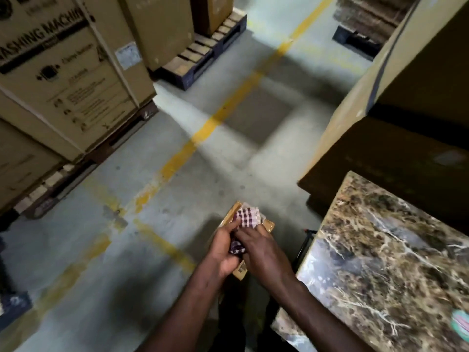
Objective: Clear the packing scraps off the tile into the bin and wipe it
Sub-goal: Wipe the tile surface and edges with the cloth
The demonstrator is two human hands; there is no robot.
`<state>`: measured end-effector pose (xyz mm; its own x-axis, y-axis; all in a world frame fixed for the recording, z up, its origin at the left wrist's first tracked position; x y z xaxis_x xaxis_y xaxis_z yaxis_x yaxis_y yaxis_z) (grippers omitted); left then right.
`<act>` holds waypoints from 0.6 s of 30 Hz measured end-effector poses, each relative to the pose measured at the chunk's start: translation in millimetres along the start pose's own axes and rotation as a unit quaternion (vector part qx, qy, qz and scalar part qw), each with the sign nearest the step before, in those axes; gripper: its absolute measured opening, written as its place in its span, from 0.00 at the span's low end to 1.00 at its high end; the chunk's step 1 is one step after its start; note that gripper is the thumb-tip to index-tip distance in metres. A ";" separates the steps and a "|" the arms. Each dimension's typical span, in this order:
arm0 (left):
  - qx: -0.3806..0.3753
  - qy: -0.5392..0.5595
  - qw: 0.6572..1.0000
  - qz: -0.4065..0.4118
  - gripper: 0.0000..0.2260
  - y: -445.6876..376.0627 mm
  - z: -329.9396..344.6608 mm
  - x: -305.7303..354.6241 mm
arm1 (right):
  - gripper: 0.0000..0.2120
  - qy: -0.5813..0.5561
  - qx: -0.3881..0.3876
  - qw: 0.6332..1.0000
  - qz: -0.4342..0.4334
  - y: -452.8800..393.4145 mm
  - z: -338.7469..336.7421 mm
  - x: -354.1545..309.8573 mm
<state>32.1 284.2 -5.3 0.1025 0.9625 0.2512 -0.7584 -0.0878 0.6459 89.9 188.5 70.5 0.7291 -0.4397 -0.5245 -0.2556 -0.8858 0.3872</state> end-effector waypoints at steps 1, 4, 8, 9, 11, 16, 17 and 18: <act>-0.017 -0.011 1.000 0.013 0.23 4.5 14.7 1.7 | 0.29 0.013 0.014 1.000 -0.001 9.5 -8.8 -2.9; -0.064 -0.045 0.995 0.062 0.22 19.9 60.8 4.8 | 0.33 -0.001 0.057 0.998 -0.013 49.3 -42.9 -11.5; -0.135 -0.071 0.984 0.088 0.12 48.2 131.0 5.5 | 0.22 -0.093 0.181 0.979 -0.029 110.4 -98.0 -23.6; -0.162 -0.081 0.979 0.091 0.15 55.9 151.1 3.5 | 0.20 -0.133 0.235 0.963 -0.017 128.7 -113.9 -26.5; -0.206 -0.101 0.970 0.087 0.21 66.8 186.6 -2.7 | 0.16 -0.194 0.346 0.918 0.011 160.0 -137.5 -27.8; -0.274 -0.187 0.943 0.035 0.27 87.3 270.6 -42.3 | 0.17 -0.328 0.479 0.809 0.090 226.1 -171.0 -11.4; -0.276 -0.215 0.936 0.027 0.27 88.5 281.9 -52.9 | 0.20 -0.356 0.476 0.798 0.099 237.8 -174.4 -7.5; -0.280 -0.235 0.931 0.020 0.27 89.4 291.5 -63.0 | 0.22 -0.385 0.471 0.788 0.099 247.5 -176.9 -4.1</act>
<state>145.5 140.8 246.8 0.2368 0.7315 0.6394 -0.9708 0.1523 0.1853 136.0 -2.7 302.6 0.1080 -0.2219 -0.9691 -0.9374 -0.3472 -0.0250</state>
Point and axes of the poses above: each hand's wrist, its own y-axis away from the middle knuckle, its own z-axis out of the palm, x = y × z, the point moved 2 cm from there along -y, towards the middle knuckle, and after that the axes turned 15 degrees about -x, right-handed, at the moved point
